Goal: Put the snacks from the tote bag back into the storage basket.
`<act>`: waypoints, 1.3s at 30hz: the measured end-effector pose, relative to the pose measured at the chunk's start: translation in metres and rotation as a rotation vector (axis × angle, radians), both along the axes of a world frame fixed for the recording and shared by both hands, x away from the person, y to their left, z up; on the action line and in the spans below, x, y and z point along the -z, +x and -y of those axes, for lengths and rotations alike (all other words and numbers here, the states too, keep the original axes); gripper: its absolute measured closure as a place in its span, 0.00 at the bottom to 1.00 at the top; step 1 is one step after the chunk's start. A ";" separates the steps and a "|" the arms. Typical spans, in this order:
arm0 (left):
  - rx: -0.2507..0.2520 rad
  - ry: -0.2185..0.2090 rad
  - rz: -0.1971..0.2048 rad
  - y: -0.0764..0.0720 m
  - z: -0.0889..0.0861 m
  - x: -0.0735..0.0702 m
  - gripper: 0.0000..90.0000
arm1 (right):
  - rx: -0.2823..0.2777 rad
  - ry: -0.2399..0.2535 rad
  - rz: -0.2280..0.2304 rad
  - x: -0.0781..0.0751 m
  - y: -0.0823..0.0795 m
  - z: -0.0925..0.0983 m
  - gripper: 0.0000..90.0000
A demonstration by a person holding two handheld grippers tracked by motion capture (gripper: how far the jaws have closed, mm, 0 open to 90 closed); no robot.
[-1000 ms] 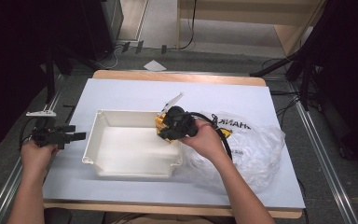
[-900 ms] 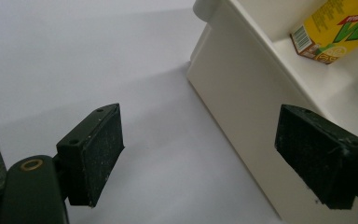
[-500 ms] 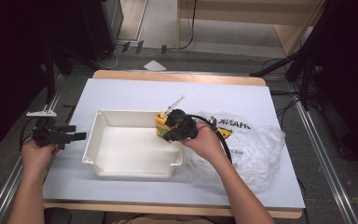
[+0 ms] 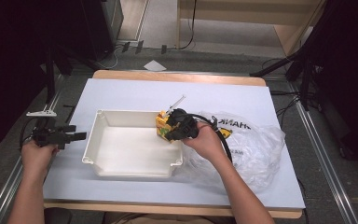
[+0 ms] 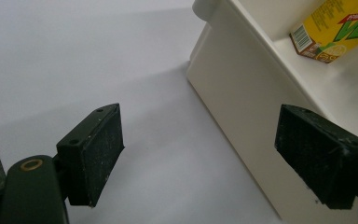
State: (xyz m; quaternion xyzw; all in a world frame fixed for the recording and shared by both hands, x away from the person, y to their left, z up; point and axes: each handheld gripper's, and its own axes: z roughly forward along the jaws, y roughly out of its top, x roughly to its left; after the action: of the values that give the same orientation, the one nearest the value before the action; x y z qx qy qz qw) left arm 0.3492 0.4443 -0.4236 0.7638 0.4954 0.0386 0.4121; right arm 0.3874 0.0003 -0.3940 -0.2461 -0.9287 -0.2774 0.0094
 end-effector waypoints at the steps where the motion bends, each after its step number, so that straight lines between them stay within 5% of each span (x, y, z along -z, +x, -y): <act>1: 0.000 -0.001 0.001 0.000 0.000 0.000 0.18 | 0.002 -0.002 -0.001 0.000 0.000 0.000 1.00; 39: 0.003 -0.002 0.001 0.000 0.000 0.000 0.18 | 0.062 0.013 0.027 -0.011 0.008 0.018 1.00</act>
State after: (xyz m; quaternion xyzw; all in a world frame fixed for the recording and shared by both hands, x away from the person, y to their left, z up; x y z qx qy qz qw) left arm 0.3495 0.4439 -0.4235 0.7641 0.4939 0.0379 0.4133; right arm 0.3949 -0.0176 -0.3833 -0.2710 -0.9187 -0.2871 -0.0104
